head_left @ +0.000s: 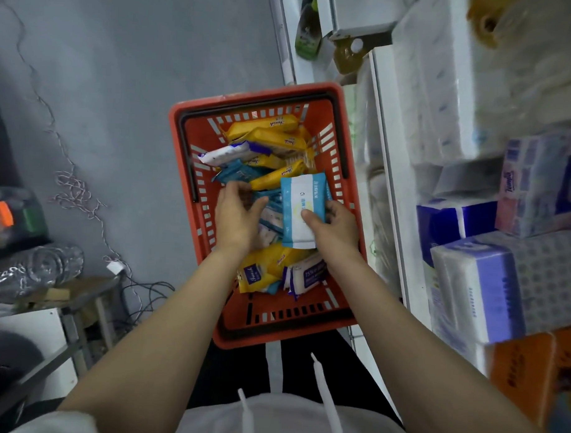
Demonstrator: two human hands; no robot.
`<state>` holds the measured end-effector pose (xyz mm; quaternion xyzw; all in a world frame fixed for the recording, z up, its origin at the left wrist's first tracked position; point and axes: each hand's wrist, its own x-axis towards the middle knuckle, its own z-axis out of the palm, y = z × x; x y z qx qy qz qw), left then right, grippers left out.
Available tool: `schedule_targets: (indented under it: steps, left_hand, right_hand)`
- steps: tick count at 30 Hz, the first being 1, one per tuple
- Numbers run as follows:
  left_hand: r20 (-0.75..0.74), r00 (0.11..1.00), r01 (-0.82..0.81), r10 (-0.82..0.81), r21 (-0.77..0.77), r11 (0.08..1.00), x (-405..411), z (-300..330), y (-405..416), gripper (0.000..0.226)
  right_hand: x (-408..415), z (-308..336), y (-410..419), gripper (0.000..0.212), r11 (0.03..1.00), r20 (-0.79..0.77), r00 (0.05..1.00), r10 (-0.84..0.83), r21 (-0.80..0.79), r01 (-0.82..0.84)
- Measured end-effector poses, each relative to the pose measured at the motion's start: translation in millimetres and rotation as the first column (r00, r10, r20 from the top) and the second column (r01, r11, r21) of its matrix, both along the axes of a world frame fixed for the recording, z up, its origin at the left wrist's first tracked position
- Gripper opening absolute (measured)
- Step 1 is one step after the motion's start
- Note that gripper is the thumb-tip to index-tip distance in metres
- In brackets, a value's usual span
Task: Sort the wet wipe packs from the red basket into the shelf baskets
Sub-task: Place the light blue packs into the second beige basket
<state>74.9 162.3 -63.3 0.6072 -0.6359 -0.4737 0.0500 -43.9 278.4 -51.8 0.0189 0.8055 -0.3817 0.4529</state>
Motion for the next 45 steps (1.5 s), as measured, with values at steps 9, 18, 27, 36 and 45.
schedule_targets:
  steps: [9,18,27,36,45]
  left_hand:
    - [0.04,0.994,0.102,-0.099,-0.08,0.992,-1,-36,-43,0.065]
    - [0.065,0.997,-0.054,0.052,0.027,0.998,3,-25,-29,0.014]
    - [-0.209,0.977,0.021,-0.032,-0.057,0.998,16,43,42,0.024]
    - [-0.417,0.858,0.32,-0.299,-0.022,0.947,50,98,76,0.017]
    - [-0.471,0.766,0.535,-0.439,0.087,0.84,58,149,87,0.073]
  right_hand:
    - [-14,0,1,0.03,0.997,-0.037,0.999,0.039,-0.06,-0.042]
    - [-18,1,10,0.028,0.998,-0.049,0.997,0.052,-0.032,-0.053]
    - [8,28,15,0.023,0.993,0.001,0.995,-0.1,-0.063,0.099]
    - [49,89,43,0.028,0.914,0.058,0.956,-0.287,-0.281,0.291]
    - [131,161,132,0.047,0.852,-0.053,0.896,-0.441,-0.338,0.4]
